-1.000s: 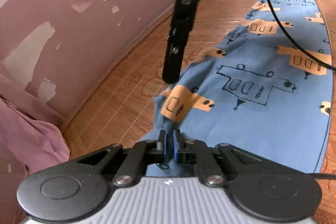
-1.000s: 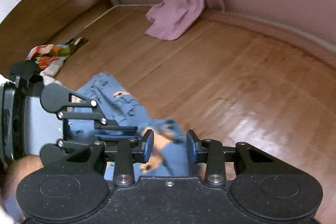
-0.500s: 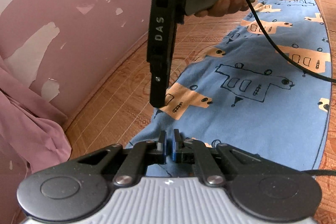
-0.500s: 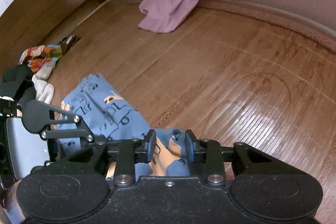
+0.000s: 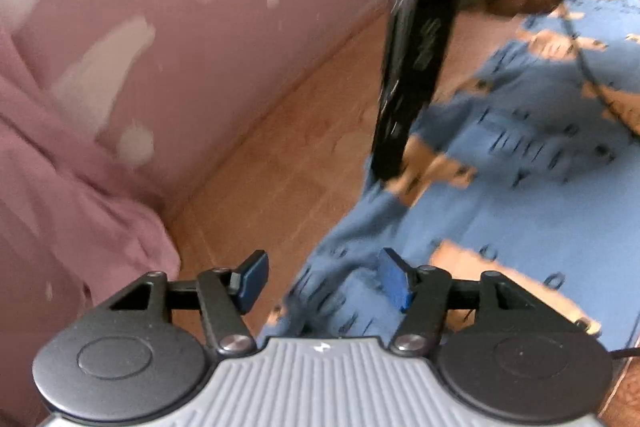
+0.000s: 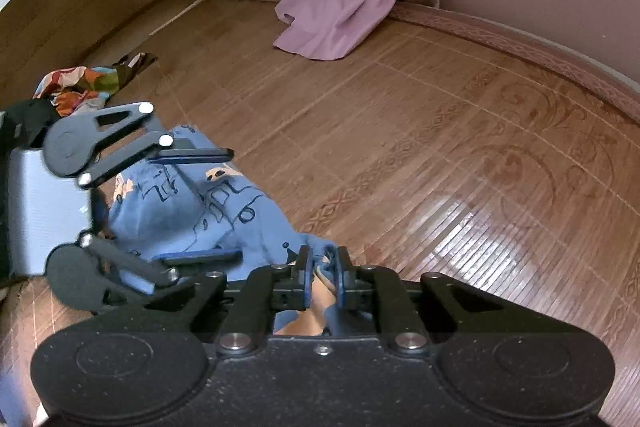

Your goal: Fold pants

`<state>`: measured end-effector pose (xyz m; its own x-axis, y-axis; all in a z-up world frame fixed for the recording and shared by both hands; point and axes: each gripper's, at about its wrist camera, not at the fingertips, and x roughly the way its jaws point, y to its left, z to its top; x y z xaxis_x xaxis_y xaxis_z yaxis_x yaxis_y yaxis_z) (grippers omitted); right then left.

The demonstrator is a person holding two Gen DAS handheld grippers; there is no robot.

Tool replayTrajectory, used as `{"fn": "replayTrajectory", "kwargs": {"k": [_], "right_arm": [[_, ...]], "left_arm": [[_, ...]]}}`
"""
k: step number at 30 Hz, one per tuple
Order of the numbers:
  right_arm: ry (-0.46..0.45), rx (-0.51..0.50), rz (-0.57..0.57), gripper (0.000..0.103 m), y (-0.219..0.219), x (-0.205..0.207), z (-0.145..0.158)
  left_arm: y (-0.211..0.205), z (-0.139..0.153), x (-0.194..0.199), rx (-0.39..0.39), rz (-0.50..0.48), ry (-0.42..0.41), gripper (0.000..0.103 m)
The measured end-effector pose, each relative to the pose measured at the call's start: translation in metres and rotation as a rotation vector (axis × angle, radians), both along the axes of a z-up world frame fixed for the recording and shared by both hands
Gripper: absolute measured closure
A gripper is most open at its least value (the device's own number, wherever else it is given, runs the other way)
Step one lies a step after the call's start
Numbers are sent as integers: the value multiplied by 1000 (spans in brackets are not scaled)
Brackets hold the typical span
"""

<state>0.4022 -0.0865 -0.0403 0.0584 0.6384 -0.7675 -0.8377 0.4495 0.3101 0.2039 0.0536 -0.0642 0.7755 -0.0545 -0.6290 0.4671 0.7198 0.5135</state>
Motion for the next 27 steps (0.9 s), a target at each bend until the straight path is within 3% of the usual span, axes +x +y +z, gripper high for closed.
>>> {"fn": "replayTrajectory", "kwargs": {"k": [2, 3, 4, 11, 18, 19, 22, 24, 25, 26, 27], "right_arm": [[-14, 1, 0, 93, -1, -2, 1], [-29, 4, -5, 94, -1, -4, 2], [-45, 8, -16, 94, -1, -6, 4], [-190, -2, -51, 96, -2, -13, 17], [-167, 41, -176, 97, -8, 10, 13], [-144, 65, -199, 103, -12, 14, 16], [-212, 49, -257, 103, -17, 24, 23], [-184, 21, -275, 103, -20, 35, 18], [-187, 1, -276, 101, -21, 37, 16], [-203, -5, -279, 90, -23, 35, 16], [-211, -1, -274, 87, -25, 31, 17]], "left_arm": [[5, 5, 6, -58, 12, 52, 49], [6, 7, 7, -80, 8, 81, 75], [5, 7, 7, -82, 7, 96, 89], [3, 3, -18, -13, -49, 80, 94], [16, -1, -37, -7, -14, 118, 102], [15, -1, -43, -3, -12, 116, 103], [16, -3, -51, 16, -12, 106, 103], [17, -1, -52, 18, -10, 111, 103], [17, 0, -52, 16, -7, 116, 103], [17, 1, -51, 13, -4, 122, 103], [18, 1, -50, 11, -2, 127, 103]]}}
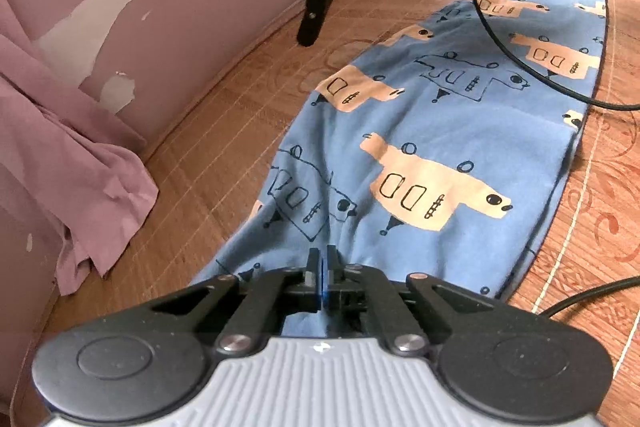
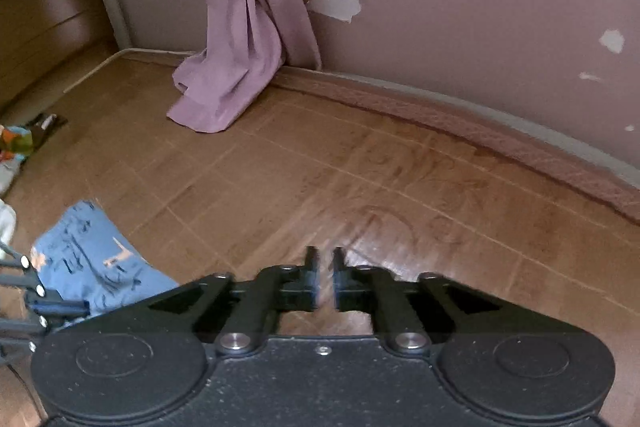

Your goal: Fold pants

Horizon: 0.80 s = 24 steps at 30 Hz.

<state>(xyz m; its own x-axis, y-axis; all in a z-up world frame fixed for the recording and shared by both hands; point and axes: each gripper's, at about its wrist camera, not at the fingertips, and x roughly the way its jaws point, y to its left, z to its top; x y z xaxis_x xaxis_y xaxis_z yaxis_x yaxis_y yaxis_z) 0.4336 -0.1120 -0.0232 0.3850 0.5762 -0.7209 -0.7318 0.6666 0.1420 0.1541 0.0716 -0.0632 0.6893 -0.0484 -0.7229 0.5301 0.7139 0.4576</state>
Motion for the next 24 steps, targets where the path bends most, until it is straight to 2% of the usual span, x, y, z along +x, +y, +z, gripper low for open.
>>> {"fn": "replayTrajectory", "kwargs": {"k": [1, 3, 4, 5, 6, 8, 9, 10, 11, 13, 15, 17, 18, 19, 21, 24], "right_arm": [[5, 9, 23, 83, -3, -7, 2], [1, 3, 71, 66, -9, -26, 7], [-11, -2, 95, 49, -14, -41, 9], [-24, -10, 109, 42, -17, -56, 9], [-39, -26, 117, 42, -24, -72, 6], [-72, -99, 99, 41, -35, -99, -8], [-94, -168, 77, 41, -39, -111, -21], [-120, -198, 58, 36, -45, -120, -29], [-154, -161, 16, 27, -56, -128, -29], [-171, -203, -83, 26, -73, -136, -28], [-168, -178, -194, 24, -102, -148, -20], [-131, -138, -292, 10, -134, -162, -12], [-123, -120, -350, 5, -151, -172, -8], [-124, -108, -413, 1, -166, -181, -5], [-107, -78, -547, 1, -200, -197, -2], [-59, -14, -724, 1, -243, -209, -2]], "left_arm": [[1, 1, 0, -2, 6, 5, 100], [4, 4, 0, -16, 29, 18, 95], [6, 5, 0, -22, 42, 20, 89], [8, 5, -1, -21, 56, 14, 85], [10, 6, -3, -21, 74, 8, 77], [14, 8, -4, -40, 111, 20, 73], [16, 10, -5, -53, 131, 29, 70], [19, 11, -5, -57, 145, 34, 64], [20, 11, -6, -49, 156, 31, 60], [23, 14, -7, -19, 162, 32, 47], [24, 19, -6, 2, 185, 60, 42], [23, 28, -3, -21, 223, 88, 40], [20, 34, -3, -44, 237, 86, 34], [14, 41, -3, -69, 240, 76, 21], [-7, 54, -3, -116, 211, 29, 3], [-58, 72, 5, -141, 74, 0, 1]]}}
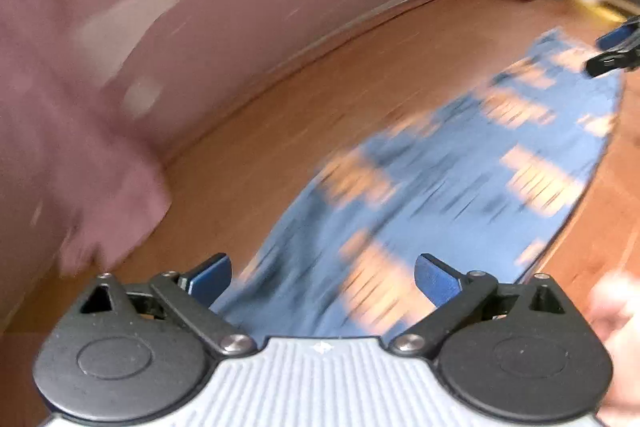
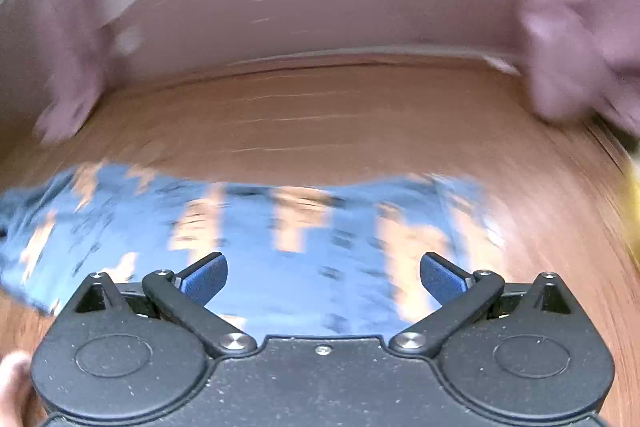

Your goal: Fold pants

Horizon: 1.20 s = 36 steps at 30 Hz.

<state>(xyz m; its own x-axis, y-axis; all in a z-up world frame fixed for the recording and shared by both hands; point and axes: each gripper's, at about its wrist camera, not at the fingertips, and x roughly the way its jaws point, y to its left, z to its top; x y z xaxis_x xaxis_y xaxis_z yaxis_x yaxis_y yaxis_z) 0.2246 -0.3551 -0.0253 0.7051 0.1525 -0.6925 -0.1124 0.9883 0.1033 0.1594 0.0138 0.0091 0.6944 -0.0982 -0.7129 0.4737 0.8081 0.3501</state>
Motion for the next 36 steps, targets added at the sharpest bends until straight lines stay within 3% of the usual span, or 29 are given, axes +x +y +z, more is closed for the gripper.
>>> {"fn": "replayTrajectory", "kwargs": {"k": [5, 11, 16, 20, 23, 28, 32, 34, 36], "right_arm": [[-16, 17, -156, 1, -49, -3, -8], [0, -23, -148, 1, -103, 1, -11], [28, 25, -104, 1, -130, 1, -18], [34, 17, -25, 1, -128, 5, -18], [54, 5, 17, 1, -124, 4, -20], [75, 34, 23, 1, -129, 1, -22], [80, 57, 13, 1, -132, -1, -21], [88, 79, 17, 1, -134, 2, -22], [110, 134, 24, 3, -136, 2, -23]], "left_arm": [[-101, 15, 25, 21, -216, -12, 1], [-209, 29, 68, 76, -434, 56, 1], [-279, 28, 120, 62, -484, 220, 1], [-328, 19, 164, -26, -446, 372, 1], [-354, 3, 188, -73, -442, 422, 2], [-379, -35, 211, -77, -455, 543, 41], [-381, -47, 216, -100, -465, 616, 58], [-381, -47, 212, -99, -488, 625, 72], [-382, -48, 205, -73, -519, 603, 79]]}}
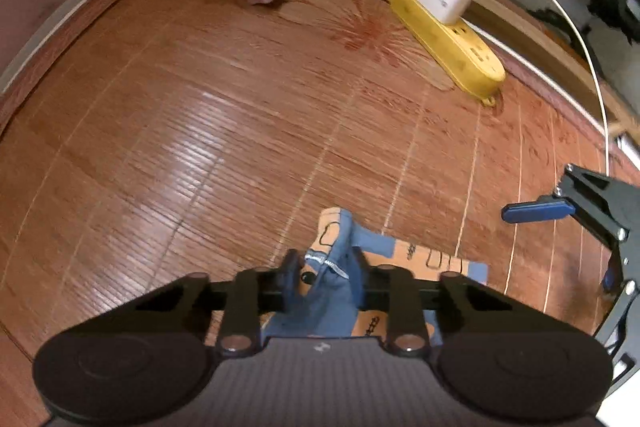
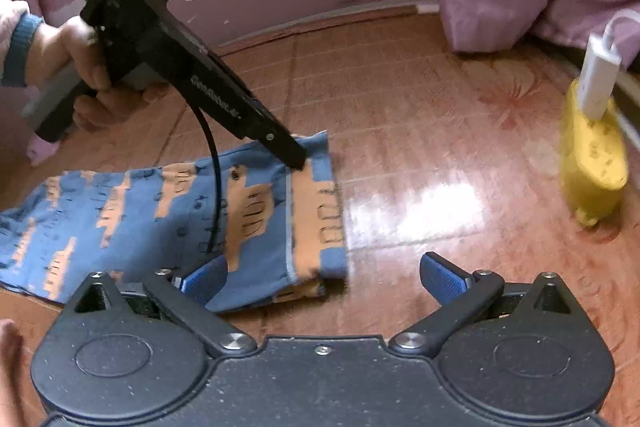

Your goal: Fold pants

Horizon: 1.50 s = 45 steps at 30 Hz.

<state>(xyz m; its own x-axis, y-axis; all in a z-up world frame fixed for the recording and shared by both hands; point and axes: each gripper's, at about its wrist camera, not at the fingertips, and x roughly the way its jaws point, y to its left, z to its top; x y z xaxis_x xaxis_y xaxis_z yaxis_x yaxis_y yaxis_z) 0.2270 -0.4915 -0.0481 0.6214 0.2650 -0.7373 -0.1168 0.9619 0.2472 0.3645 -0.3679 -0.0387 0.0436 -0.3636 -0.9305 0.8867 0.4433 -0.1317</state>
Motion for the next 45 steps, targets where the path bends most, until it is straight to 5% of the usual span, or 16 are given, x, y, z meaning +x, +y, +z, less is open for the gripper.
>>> {"fn": "replayTrajectory", "kwargs": {"k": [5, 8, 14, 16, 19, 25, 30, 41, 45], "right_arm": [[58, 295, -69, 21, -24, -5, -2], [95, 388, -89, 37, -31, -6, -7], [87, 224, -83, 46, -18, -4, -7], [78, 229, -82, 47, -16, -4, -9], [89, 268, -92, 64, -18, -2, -14], [106, 397, -193, 68, -34, -1, -23], [97, 337, -180, 91, -26, 0, -21], [-16, 378, -254, 94, -24, -9, -13], [-87, 350, -242, 94, -9, -11, 3]], "left_arm": [[0, 1, -19, 3, -56, -99, 79], [0, 3, -20, -6, -51, -100, 79], [3, 3, -16, -26, -28, -81, 79], [4, 3, -17, -29, -31, -89, 79], [5, 3, -17, -35, -28, -93, 78], [9, 3, -15, -53, -1, -85, 77], [11, 3, -15, -67, 36, -83, 75], [67, 25, -14, -202, 307, -54, 68], [130, 42, -22, -341, 429, 46, 39]]}}
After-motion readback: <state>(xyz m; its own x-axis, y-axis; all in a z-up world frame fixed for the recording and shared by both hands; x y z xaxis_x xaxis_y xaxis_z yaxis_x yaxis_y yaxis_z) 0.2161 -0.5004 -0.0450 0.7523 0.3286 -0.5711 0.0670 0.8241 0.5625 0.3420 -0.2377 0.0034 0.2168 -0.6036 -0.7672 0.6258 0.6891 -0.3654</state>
